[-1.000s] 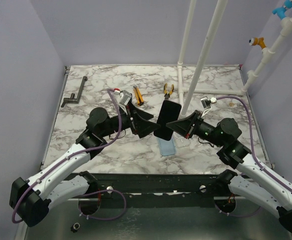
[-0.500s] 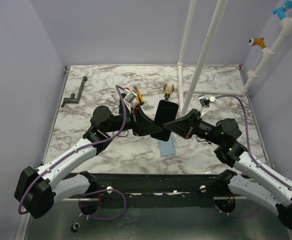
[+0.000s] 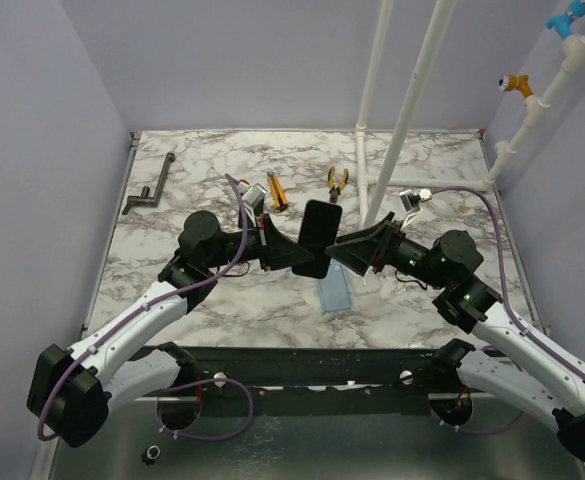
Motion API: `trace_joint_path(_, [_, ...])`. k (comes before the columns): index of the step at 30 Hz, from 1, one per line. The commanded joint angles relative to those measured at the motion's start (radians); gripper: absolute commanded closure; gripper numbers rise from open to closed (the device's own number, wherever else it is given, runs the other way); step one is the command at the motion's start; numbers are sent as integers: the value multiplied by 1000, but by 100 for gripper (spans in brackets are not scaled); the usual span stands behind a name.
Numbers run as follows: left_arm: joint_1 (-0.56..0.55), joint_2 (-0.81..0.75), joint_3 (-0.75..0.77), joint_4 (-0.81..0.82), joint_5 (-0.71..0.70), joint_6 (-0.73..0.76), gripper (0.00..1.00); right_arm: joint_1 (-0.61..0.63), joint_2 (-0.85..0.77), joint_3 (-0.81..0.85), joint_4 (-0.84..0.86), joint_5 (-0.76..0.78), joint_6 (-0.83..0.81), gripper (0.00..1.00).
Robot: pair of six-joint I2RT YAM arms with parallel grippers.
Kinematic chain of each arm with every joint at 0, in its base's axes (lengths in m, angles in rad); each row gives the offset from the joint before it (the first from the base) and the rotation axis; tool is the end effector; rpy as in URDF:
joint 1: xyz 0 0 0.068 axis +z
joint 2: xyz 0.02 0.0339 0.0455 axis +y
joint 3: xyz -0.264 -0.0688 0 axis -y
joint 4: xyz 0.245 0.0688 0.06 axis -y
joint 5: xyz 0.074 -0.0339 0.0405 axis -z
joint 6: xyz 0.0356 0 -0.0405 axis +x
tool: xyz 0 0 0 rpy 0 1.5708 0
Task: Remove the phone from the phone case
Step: Place the phone at the center of the board.
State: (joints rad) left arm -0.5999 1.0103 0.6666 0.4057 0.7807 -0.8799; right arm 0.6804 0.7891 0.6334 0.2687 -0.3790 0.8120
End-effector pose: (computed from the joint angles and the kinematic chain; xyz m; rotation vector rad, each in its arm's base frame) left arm 0.1754 -0.1503 0.3172 0.4889 1.7483 -1.6983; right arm 0.1408 0.1309 0.3342 -0.2400 1.6347 1.4556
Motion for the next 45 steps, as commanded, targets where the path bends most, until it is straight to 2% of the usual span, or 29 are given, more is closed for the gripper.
trace_joint_path(1, [188, -89, 129, -396, -158, 211, 100, -3, -85, 52, -317, 200, -69, 5])
trace_joint_path(4, [317, -49, 197, -609, -235, 274, 100, -3, -138, 55, -473, 325, -87, 5])
trace_joint_path(7, [403, 71, 276, -758, -329, 300, 100, -2, -173, 42, -574, 373, -94, 5])
trace_joint_path(12, [542, 312, 381, -840, -361, 333, 100, -2, -230, -6, -606, 409, -76, 7])
trace_joint_path(15, [584, 465, 471, -900, -375, 418, 100, -2, -285, -55, -548, 386, -96, 8])
trace_joint_path(20, [591, 672, 620, -1001, -440, 548, 100, -2, -266, -41, -572, 274, -124, 8])
trace_joint_path(25, [591, 759, 673, -1001, -469, 601, 100, -2, -237, -30, -585, 207, -132, 8])
trace_joint_path(32, [640, 905, 745, -993, -395, 667, 100, -2, -253, -8, -599, 182, -180, 8])
trace_joint_path(45, [647, 1080, 853, -962, -230, 728, 100, -2, -272, 23, -660, 187, -196, 8])
